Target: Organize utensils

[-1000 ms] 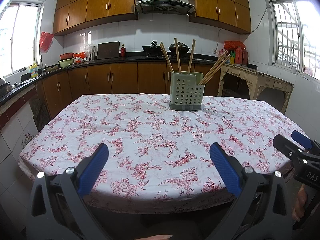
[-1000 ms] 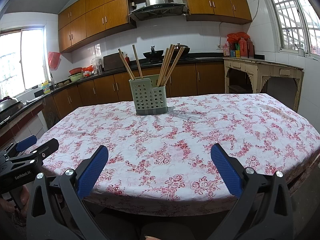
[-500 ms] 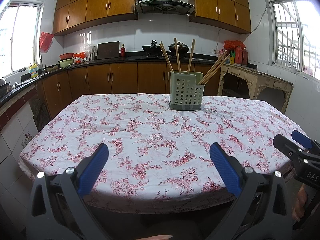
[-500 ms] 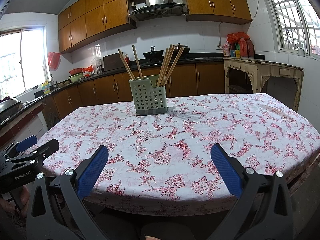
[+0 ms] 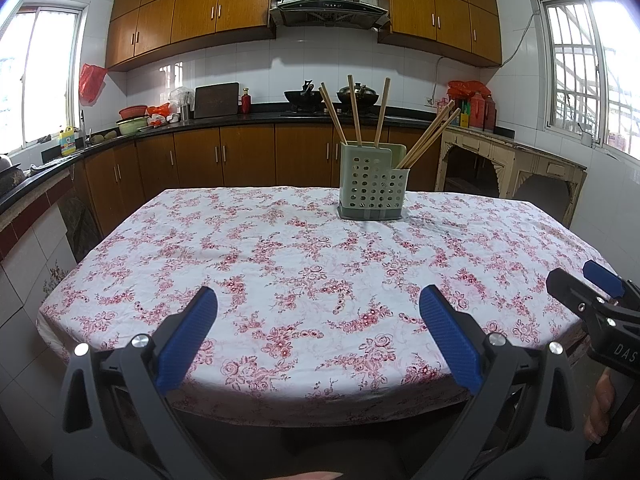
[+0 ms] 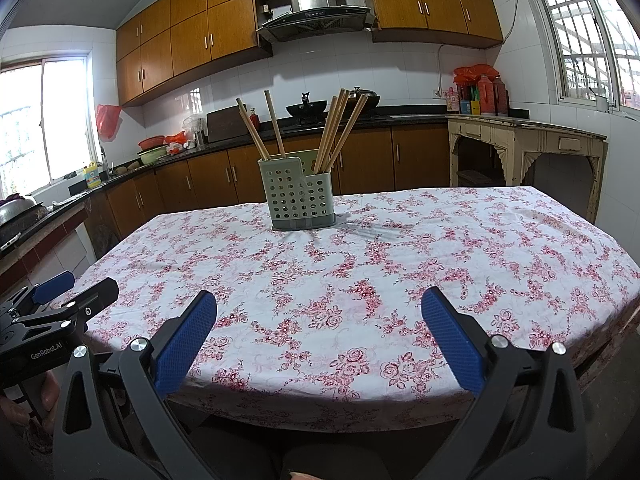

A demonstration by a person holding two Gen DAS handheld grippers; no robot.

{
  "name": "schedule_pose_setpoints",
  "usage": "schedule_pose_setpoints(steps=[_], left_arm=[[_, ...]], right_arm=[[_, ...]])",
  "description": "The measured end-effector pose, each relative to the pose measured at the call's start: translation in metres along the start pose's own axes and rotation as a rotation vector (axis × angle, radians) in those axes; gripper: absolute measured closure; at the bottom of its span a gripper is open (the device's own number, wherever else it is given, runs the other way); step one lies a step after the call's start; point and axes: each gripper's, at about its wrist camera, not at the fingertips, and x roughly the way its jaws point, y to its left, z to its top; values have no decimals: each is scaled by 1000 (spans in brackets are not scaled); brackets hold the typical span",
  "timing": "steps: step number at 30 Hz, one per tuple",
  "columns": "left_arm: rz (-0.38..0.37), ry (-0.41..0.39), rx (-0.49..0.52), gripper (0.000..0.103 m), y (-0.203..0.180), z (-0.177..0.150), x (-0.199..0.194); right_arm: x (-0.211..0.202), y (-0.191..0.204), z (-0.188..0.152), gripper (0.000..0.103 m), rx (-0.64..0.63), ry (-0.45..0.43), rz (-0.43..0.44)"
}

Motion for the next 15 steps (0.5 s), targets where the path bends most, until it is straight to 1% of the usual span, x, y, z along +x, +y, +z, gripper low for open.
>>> schedule_pose_setpoints(steps=[15], left_arm=[[1, 1, -3, 4, -1, -2, 0]], right_arm=[[0, 0, 0, 2, 0, -1, 0]])
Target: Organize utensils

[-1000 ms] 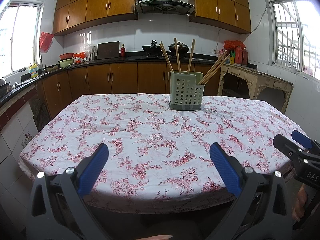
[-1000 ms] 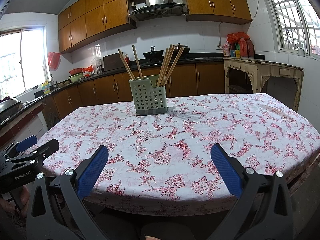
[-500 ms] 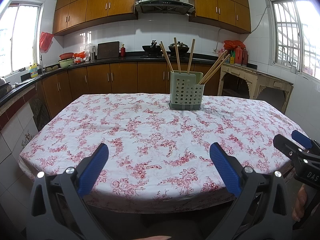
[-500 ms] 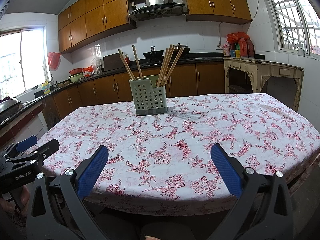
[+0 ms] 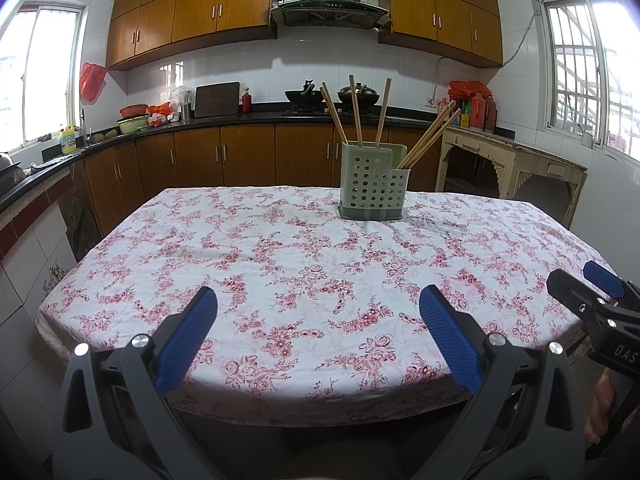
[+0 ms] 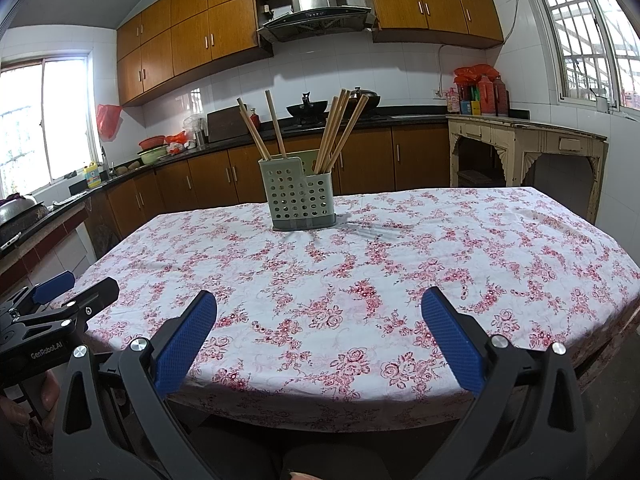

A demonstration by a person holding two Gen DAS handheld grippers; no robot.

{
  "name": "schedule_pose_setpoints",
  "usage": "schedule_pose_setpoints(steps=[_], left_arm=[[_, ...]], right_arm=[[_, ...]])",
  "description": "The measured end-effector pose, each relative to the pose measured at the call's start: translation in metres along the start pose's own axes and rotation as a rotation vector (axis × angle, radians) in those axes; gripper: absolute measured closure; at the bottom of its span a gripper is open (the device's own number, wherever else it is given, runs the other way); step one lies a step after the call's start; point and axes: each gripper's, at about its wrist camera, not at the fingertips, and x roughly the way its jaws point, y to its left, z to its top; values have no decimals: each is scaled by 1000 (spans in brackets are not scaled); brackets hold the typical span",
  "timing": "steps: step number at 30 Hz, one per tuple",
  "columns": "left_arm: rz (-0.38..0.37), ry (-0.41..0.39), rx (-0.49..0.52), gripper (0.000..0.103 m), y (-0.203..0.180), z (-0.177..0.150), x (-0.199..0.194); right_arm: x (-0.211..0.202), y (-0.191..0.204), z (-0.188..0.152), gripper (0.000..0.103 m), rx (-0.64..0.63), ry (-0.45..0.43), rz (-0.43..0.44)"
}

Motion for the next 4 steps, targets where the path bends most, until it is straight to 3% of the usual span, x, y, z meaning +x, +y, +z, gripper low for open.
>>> schedule_pose_setpoints(steps=[4], left_arm=[[0, -1, 1, 4, 0, 0, 0]], right_arm=[[0, 0, 0, 2, -1, 0, 1]])
